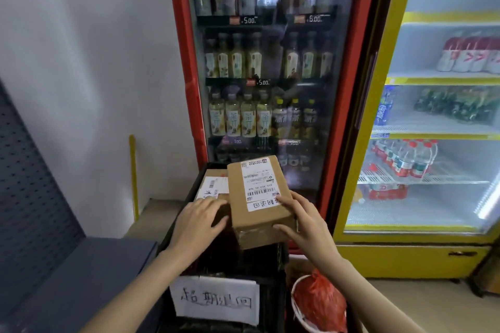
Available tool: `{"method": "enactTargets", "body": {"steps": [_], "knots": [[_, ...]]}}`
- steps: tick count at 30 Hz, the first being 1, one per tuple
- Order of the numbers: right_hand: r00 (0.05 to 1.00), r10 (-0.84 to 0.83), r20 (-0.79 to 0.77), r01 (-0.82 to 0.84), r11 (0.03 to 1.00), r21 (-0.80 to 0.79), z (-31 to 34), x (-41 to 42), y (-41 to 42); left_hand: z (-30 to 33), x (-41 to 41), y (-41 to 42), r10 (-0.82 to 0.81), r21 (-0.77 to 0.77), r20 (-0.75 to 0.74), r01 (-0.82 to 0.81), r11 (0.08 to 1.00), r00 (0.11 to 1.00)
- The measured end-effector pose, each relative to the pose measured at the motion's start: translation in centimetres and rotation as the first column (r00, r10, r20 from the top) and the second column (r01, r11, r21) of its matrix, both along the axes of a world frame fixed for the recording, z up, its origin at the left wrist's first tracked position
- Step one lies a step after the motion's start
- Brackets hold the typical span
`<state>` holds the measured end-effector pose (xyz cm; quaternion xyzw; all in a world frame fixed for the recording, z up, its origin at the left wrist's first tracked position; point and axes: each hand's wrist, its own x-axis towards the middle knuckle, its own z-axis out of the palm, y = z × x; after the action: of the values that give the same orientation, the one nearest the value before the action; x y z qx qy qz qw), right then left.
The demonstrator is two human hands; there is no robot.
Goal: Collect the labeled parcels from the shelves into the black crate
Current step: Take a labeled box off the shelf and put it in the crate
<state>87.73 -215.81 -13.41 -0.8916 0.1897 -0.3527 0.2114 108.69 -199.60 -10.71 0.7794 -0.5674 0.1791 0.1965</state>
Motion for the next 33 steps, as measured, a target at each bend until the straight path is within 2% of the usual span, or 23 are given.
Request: {"method": "enactTargets", "body": {"steps": [8,14,18,21,26,33], "knots": [[0.989,-0.144,-0.045,0.147,0.986,0.075,-4.4,10.9,-8.1,-3.1,13.1,-10.1,-0.080,0.131,-0.032,0.084,0.988,0.996],[0.966,-0.241,-0.096,0.251,0.961,0.118,-7.1,15.2,-11.3,-5.8,19.3,-16.0,-0.142,0.251,-0.076,0.157,0.955,0.987],[0.945,-0.289,-0.150,0.308,0.943,0.123,-8.4,15.9,-12.4,-8.4,20.6,-18.2,-0.180,0.301,-0.139,0.215,0.929,0.974],[0.929,-0.348,-0.129,0.363,0.924,0.117,-8.5,15.7,-13.2,-9.6,20.5,-19.6,-0.192,0.334,-0.186,0.246,0.910,0.964],[0.929,-0.340,-0.144,0.356,0.929,0.105,-8.5,15.6,-13.8,-10.2,19.2,-21.6,-0.181,0.299,-0.291,0.269,0.915,0.939],[0.921,-0.372,-0.115,0.376,0.926,0.016,-7.7,14.6,-14.8,-10.9,18.2,-23.2,-0.191,0.337,-0.278,0.282,0.898,0.941]]}}
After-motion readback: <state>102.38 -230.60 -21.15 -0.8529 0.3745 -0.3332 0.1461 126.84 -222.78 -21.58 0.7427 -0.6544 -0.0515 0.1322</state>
